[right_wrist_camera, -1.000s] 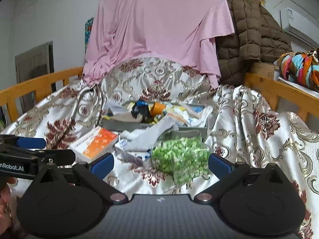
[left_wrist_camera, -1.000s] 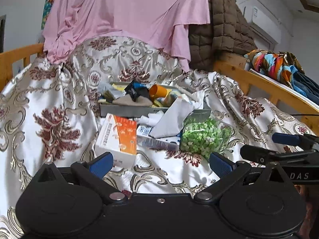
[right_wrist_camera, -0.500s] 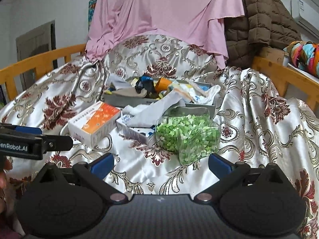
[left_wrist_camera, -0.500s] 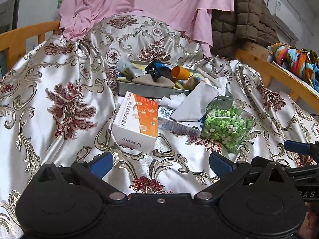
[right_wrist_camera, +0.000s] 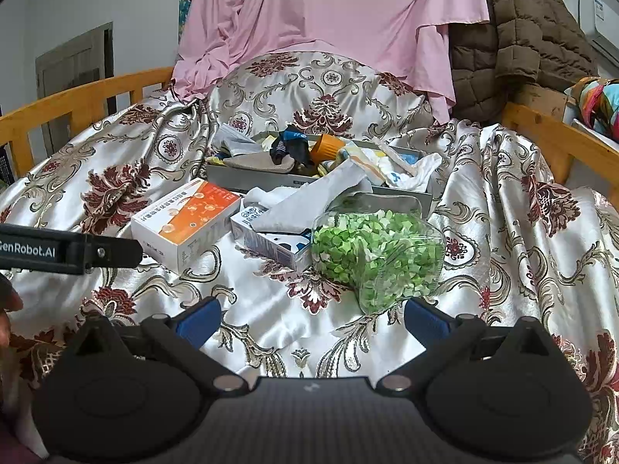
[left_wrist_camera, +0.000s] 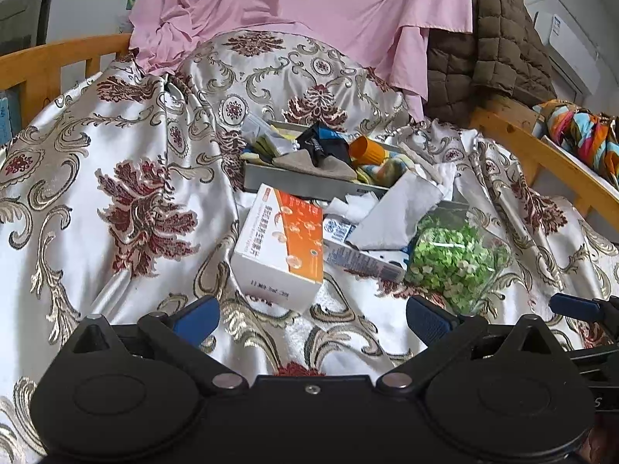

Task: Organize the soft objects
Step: 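Move the left tool to the white cloth while the right tool reaches the grey wipe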

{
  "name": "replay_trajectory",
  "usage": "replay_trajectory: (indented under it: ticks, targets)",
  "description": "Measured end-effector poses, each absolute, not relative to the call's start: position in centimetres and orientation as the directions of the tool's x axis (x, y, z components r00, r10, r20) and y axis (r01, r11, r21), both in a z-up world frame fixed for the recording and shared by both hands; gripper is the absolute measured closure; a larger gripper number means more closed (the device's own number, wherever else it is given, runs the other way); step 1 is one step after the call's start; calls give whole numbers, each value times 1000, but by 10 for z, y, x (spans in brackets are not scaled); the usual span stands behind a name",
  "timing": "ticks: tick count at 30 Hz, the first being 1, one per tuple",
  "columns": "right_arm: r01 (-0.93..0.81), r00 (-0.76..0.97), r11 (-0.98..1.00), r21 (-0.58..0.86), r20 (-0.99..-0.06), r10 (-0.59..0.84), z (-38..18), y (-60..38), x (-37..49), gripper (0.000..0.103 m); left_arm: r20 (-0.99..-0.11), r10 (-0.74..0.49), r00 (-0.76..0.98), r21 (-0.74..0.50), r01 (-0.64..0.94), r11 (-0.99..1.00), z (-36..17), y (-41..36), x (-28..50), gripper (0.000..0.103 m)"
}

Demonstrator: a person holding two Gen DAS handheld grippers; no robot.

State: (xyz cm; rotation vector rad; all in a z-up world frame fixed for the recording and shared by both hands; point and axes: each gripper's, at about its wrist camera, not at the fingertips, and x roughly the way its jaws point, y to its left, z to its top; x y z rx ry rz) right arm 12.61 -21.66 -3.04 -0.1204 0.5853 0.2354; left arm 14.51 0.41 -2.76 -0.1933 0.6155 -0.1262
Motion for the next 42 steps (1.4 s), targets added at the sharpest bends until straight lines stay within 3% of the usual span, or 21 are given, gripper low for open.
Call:
replay_trajectory:
  ticks: [14,28,35,42]
  targets:
    - [-255,862,961,-111,-475,174,-31,-211,167,0,-494,-210,844,-237,101,966,-32,8,201,1]
    - [-214,872,971,-104,-468,142,-45,-219,207,0,-470,-249,847,-272,129,954,-44,16,247,1]
    - [-164,929,970,-181,-359,91,-49,-215,228,0,-448,-323,834,-274,216,937,-41,2,273,1]
    - [-175,923,976,-130,-367,116,-51,-226,258,0,-451,-429,783,-297,321,899,-46,-4,317,1]
